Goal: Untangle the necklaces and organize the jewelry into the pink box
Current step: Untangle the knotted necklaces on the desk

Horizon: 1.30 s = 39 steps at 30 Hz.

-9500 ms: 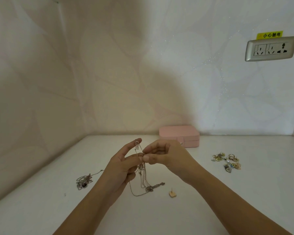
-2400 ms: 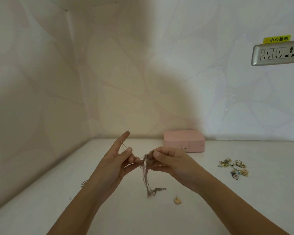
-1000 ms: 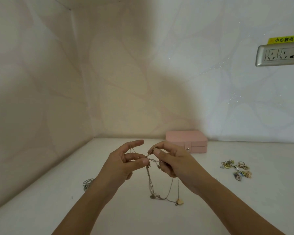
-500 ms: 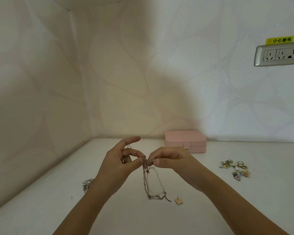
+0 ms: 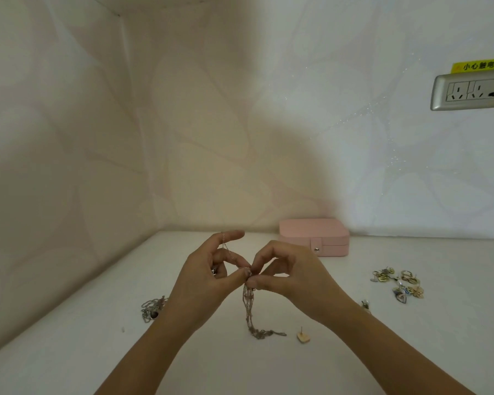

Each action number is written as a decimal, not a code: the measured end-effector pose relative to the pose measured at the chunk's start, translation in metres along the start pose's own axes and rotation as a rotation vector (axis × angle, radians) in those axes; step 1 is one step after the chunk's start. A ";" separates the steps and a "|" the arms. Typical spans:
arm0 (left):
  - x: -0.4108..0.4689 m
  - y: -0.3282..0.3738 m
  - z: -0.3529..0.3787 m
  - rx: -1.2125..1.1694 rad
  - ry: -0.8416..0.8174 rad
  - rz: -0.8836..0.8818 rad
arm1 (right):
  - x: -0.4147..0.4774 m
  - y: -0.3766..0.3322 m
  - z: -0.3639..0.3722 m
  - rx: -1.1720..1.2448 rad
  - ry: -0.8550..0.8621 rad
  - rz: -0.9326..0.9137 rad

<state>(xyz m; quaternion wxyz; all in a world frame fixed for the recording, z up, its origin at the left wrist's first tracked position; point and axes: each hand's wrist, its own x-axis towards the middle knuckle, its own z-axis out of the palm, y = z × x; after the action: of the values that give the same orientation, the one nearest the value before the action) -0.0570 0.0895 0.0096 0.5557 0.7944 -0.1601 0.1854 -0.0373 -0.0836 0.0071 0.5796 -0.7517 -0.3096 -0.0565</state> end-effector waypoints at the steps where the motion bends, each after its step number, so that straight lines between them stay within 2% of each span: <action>1: 0.000 0.000 0.000 -0.001 -0.002 -0.003 | -0.001 -0.001 0.001 -0.051 0.017 -0.026; 7: 0.000 0.000 0.000 -0.008 -0.017 -0.026 | -0.002 -0.001 0.000 -0.127 0.032 -0.088; 18: -0.001 -0.004 0.006 0.055 -0.018 -0.106 | 0.002 -0.002 -0.010 0.194 -0.154 0.078; 23: 0.001 0.004 0.003 -0.136 -0.041 -0.133 | 0.002 -0.003 -0.012 0.312 -0.146 0.107; 32: -0.002 0.009 0.003 -0.141 -0.075 -0.178 | 0.002 -0.001 -0.014 0.029 -0.103 0.105; 39: 0.000 -0.002 0.004 0.001 -0.089 -0.142 | 0.000 -0.003 -0.010 -0.303 0.047 -0.087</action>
<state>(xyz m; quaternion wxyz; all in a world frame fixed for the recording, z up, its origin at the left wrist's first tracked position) -0.0557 0.0859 0.0069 0.5594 0.8115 -0.1280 0.1100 -0.0363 -0.0920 0.0124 0.4635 -0.8150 -0.3161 -0.1450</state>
